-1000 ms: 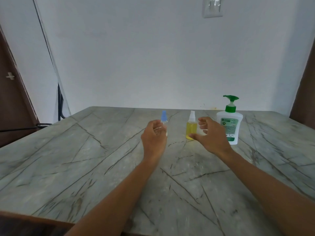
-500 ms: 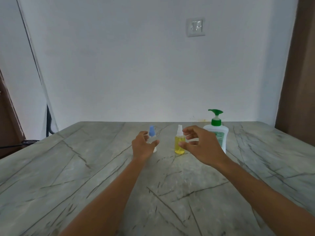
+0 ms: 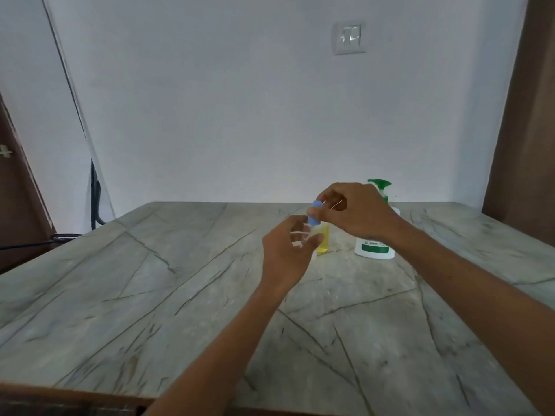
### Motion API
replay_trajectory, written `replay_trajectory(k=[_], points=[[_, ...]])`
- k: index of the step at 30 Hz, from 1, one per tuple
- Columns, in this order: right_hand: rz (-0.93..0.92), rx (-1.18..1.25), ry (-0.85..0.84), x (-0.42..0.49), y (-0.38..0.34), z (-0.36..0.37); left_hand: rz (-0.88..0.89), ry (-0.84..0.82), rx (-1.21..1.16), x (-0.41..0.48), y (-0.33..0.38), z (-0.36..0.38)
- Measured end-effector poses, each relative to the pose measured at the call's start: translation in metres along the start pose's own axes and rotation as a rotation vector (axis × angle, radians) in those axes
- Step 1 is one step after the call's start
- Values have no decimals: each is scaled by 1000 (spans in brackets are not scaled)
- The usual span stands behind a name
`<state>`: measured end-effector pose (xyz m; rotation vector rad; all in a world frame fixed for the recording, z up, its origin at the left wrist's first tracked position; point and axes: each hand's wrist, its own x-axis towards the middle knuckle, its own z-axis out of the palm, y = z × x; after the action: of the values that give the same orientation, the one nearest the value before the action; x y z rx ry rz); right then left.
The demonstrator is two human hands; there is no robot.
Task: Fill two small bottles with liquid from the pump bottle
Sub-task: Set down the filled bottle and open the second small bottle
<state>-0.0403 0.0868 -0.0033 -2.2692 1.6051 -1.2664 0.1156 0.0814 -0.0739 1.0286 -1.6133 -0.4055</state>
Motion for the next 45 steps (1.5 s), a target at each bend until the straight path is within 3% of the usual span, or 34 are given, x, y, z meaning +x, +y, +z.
replay_trajectory(k=[5,10,16,20,24,29,35,39,42,45], points=[[-52,-268,-160,-5,-25,-27,43,32,4,-16,30,0],[-38,-154,-197,-10,-40,-41,-2,32,-96,-20,45,0],[2,-128,-406,-7,-54,-59,-26,37,-83,-24,48,-3],[-52,-402,-281,-4,-56,-60,-61,41,-69,-26,50,-1],[-123,-518,-357,-6,-57,-50,-76,55,-96,-29,54,4],[-138,-372,-512,-3,-51,-58,-65,39,-53,-30,50,9],[-159,-458,-365,1,-44,-56,-50,33,-30,-30,53,7],[-218,-442,-416,4,-41,-52,-27,41,-45,-31,51,8],[-210,-301,-540,4,-46,-55,-12,43,-27,-31,47,7],[-185,-385,-493,4,-50,-55,-20,48,-26,-30,44,6]])
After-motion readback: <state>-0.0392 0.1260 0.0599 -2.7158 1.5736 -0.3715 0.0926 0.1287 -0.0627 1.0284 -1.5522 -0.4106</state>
